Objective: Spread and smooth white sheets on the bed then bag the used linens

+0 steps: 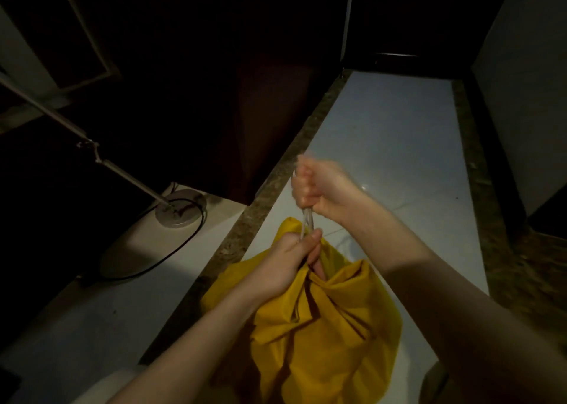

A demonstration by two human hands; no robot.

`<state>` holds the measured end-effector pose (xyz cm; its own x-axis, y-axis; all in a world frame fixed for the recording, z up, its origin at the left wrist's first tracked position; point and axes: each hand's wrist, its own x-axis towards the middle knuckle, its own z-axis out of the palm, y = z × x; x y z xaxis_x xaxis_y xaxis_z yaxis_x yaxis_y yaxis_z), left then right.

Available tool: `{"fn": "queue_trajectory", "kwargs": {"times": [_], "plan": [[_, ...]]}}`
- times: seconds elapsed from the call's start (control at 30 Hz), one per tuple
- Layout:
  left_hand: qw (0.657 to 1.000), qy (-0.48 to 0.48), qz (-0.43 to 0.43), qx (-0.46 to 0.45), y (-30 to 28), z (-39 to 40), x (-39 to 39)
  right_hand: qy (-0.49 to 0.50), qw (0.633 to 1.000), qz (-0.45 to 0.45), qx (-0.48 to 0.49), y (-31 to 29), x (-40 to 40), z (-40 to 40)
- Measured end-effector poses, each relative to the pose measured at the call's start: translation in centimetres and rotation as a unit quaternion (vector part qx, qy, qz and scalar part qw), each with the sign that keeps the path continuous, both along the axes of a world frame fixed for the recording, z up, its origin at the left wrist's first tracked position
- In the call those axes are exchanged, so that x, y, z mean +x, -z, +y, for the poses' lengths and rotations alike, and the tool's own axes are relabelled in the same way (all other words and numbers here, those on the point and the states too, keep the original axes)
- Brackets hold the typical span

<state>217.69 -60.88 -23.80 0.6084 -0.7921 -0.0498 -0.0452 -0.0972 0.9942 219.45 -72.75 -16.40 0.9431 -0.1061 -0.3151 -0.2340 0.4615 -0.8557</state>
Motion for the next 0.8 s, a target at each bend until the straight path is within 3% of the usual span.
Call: {"fn": "queue_trajectory", "kwargs": {"times": [0.13, 0.2, 0.33, 0.43, 0.53, 0.6, 0.7, 0.8], "plan": [[0.997, -0.065, -0.014, 0.027, 3.3, 0.3, 0.1, -0.041, 0.966, 0.003, -0.254, 3.6, -2.0, -0.8], [0.995, -0.099, -0.003, 0.02, 3.7, 0.5, 0.5, -0.06, 0.947, 0.007, -0.314, 4.8, -3.6, -1.7], [0.991, -0.076, 0.103, 0.033, 3.0, 0.4, 0.2, -0.052, 0.98, 0.036, -0.189, 6.2, -5.9, -1.7], [0.966, 0.049, 0.25, 0.035, 1.4, 0.9, -0.1, 0.018, 0.995, 0.06, -0.083, 6.2, -6.3, -2.0], [0.952, 0.136, 0.269, 0.047, 0.3, 1.4, 0.6, 0.035, 0.994, 0.081, -0.072, 6.0, -6.3, -2.6], [0.957, 0.133, 0.244, 0.079, 0.2, 1.6, 0.8, -0.016, 0.982, 0.081, -0.172, 6.4, -6.7, -2.6], [0.961, 0.092, 0.225, 0.129, 1.4, 2.1, 0.6, -0.117, 0.919, 0.094, -0.365, 7.7, -7.3, -2.9], [0.96, 0.114, 0.176, 0.184, 1.8, 2.3, 1.0, -0.159, 0.877, 0.116, -0.439, 9.3, -7.5, -4.0]]}}
